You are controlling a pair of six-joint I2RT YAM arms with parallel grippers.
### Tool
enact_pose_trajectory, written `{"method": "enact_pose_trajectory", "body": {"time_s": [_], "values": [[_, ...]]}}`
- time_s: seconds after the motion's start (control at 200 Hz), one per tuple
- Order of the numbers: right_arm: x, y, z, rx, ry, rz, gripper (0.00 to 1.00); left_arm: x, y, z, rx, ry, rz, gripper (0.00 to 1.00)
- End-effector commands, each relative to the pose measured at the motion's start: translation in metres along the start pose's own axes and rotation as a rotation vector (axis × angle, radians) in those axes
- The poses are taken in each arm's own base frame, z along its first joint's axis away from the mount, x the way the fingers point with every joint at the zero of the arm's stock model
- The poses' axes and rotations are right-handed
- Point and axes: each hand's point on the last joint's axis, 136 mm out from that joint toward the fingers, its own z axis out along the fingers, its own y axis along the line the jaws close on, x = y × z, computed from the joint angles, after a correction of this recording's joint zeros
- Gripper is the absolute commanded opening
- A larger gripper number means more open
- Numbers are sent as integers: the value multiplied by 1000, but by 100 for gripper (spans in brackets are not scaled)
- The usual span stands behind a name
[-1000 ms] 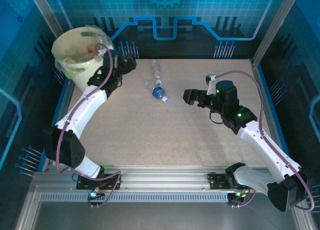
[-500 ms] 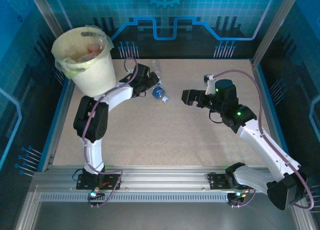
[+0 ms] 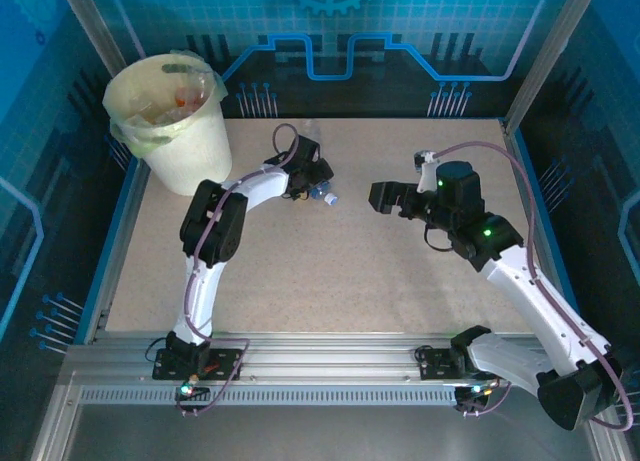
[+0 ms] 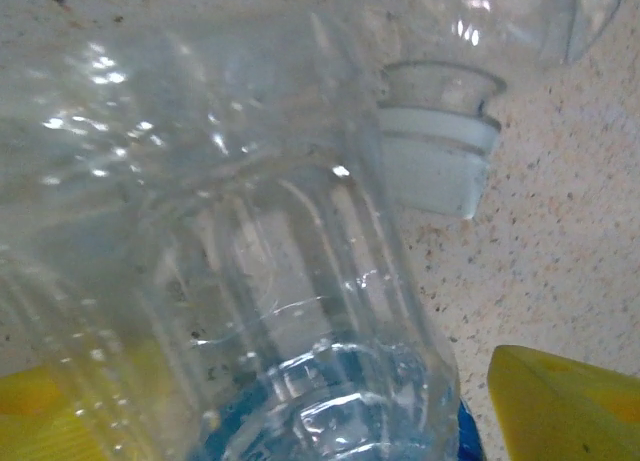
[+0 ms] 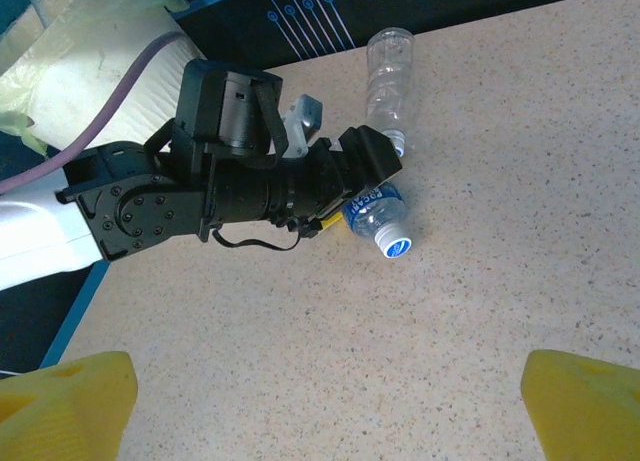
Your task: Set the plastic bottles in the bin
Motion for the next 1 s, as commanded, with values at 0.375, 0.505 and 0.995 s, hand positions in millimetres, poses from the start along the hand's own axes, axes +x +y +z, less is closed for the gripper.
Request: {"method": "enact_pose_trajectory", "body": {"time_s": [0.375, 0.505, 0.995], "values": [[4, 12, -4, -46, 18, -83, 100, 24, 13, -10, 16, 63, 138, 62], [5, 12, -2, -43, 16, -82, 100, 30, 12, -27, 63, 61, 167, 56], [-11, 15, -8, -57, -95, -47, 100, 8, -20, -140, 311, -119, 272, 46]]}}
